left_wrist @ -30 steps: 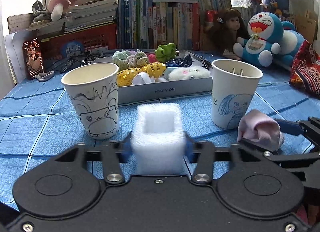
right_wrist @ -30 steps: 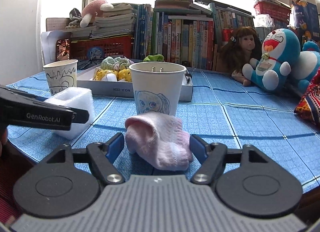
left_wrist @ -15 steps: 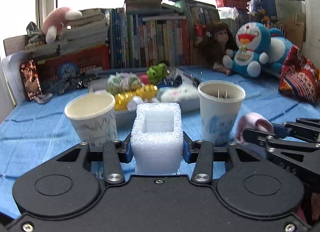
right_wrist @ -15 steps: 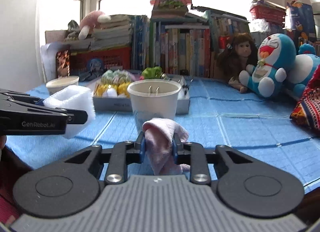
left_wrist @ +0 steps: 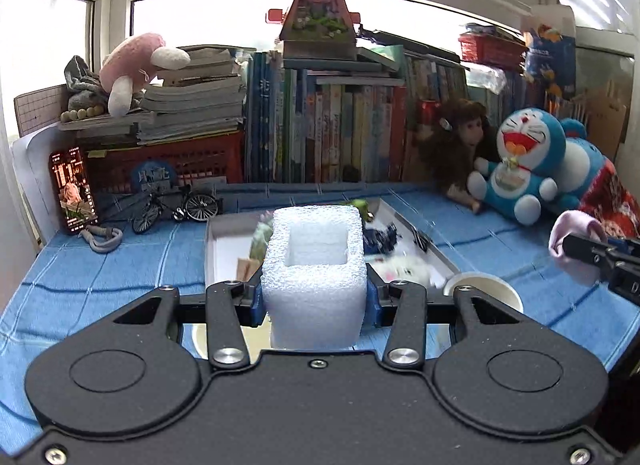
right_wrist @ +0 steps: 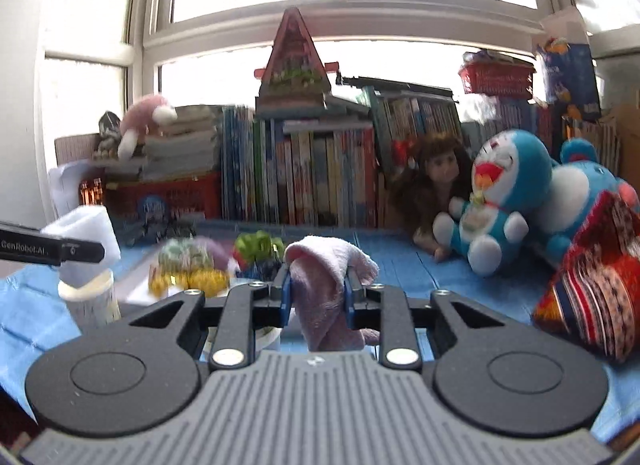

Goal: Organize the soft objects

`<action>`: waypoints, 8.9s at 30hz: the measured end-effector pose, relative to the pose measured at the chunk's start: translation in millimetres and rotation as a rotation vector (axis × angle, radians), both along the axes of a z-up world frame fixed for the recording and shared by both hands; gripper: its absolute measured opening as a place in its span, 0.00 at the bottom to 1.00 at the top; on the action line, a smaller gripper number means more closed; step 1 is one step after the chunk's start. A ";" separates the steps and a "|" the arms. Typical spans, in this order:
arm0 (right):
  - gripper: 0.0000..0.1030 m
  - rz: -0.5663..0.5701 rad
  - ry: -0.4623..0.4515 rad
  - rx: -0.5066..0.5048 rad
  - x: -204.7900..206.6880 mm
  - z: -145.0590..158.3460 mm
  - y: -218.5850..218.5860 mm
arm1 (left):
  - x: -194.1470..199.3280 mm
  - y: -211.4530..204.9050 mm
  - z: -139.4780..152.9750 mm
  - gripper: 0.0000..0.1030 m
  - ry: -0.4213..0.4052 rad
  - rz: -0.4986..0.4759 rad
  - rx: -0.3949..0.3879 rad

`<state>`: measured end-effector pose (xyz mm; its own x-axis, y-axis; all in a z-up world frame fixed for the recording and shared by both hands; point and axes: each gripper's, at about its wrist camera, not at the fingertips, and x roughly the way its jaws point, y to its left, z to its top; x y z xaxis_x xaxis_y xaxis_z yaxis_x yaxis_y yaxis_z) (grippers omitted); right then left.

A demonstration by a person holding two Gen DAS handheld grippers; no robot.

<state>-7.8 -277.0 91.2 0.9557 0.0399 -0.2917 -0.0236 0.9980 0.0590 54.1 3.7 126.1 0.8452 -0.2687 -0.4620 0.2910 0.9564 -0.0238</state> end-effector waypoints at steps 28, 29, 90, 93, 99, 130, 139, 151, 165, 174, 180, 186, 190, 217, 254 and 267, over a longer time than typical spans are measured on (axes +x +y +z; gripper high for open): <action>0.30 0.103 0.334 0.096 207.5 6.4 29.1 | 202.5 34.2 -15.3 0.41 0.419 0.133 -0.111; 0.30 0.098 0.343 0.097 211.6 5.6 29.9 | 205.9 34.0 -17.4 0.41 0.426 0.134 -0.110; 0.71 0.154 0.487 0.187 252.0 -11.5 78.2 | 233.8 15.5 -31.7 0.75 0.502 0.125 -0.112; 0.76 0.157 0.446 0.175 240.1 -1.4 74.7 | 221.6 14.7 -18.8 0.78 0.462 0.122 -0.108; 0.83 0.176 0.367 0.145 211.9 16.1 68.2 | 188.4 12.3 1.2 0.82 0.384 0.102 -0.099; 1.00 0.197 0.053 0.082 84.5 41.2 36.8 | 40.0 -5.2 12.7 0.96 0.144 -0.012 -0.103; 1.00 0.179 -0.010 0.041 48.7 31.2 38.4 | 4.2 0.2 2.5 0.98 0.060 0.005 -0.116; 1.00 0.103 -0.065 -0.018 6.7 3.2 41.1 | -33.6 11.7 -28.4 0.98 0.011 0.062 -0.092; 1.00 0.077 -0.076 -0.071 -29.5 -33.1 52.9 | -62.7 19.1 -63.7 0.99 0.068 0.132 -0.087; 1.00 0.055 0.010 -0.068 -30.3 -64.7 56.4 | -60.7 18.1 -91.7 0.99 0.117 0.166 -0.059; 1.00 0.045 0.076 -0.060 -24.2 -89.7 61.9 | -56.3 16.5 -107.9 0.99 0.129 0.204 -0.022; 1.00 0.041 0.105 -0.084 -18.0 -100.4 69.9 | -50.4 17.3 -121.9 0.99 0.166 0.220 -0.015; 1.00 0.045 0.148 -0.100 -12.1 -106.8 72.9 | -45.7 18.7 -129.7 0.99 0.202 0.227 -0.015; 1.00 0.031 0.259 -0.082 -3.2 -126.0 77.1 | -39.7 15.9 -138.0 1.00 0.199 0.233 0.041; 1.00 0.025 0.270 -0.083 -2.0 -125.8 77.9 | -39.6 15.5 -138.9 1.00 0.196 0.237 0.044; 1.00 0.025 0.269 -0.083 -1.9 -125.8 77.6 | -39.8 15.5 -139.0 1.00 0.195 0.237 0.045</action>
<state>-9.8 -199.4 -34.6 0.8422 0.0284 -0.5384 -0.0432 0.9990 -0.0149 14.2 19.2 -12.9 0.7762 -0.0502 -0.6285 0.0536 0.9985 -0.0135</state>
